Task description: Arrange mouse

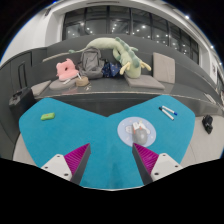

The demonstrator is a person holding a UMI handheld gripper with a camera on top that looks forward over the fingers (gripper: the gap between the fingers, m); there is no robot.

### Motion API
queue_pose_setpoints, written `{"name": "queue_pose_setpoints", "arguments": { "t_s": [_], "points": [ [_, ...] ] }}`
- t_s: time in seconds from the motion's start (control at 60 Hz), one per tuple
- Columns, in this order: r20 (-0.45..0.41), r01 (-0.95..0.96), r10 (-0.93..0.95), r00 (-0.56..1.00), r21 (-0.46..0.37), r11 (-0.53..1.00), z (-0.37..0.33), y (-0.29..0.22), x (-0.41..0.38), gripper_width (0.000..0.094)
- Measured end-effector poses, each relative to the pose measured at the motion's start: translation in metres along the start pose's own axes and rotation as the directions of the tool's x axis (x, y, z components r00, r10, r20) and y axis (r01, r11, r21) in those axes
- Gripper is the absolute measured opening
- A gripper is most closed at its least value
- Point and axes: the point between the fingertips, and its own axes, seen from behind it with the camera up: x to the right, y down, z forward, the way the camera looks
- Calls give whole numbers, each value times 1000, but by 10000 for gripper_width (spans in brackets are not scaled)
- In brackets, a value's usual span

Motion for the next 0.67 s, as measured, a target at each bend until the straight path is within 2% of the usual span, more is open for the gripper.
{"name": "queue_pose_setpoints", "arguments": {
  "t_s": [0.117, 0.367, 0.533, 0.667],
  "points": [
    [4, -3, 3, 1000, -56, 998, -38, 42, -31, 854],
    [2, -8, 8, 1000, -101, 995, -66, 86, -61, 854],
    [-13, 28, -29, 999, -50, 998, -75, 86, -60, 858],
    [-47, 49, -51, 998, -52, 997, -77, 90, -48, 858]
  ]
}}
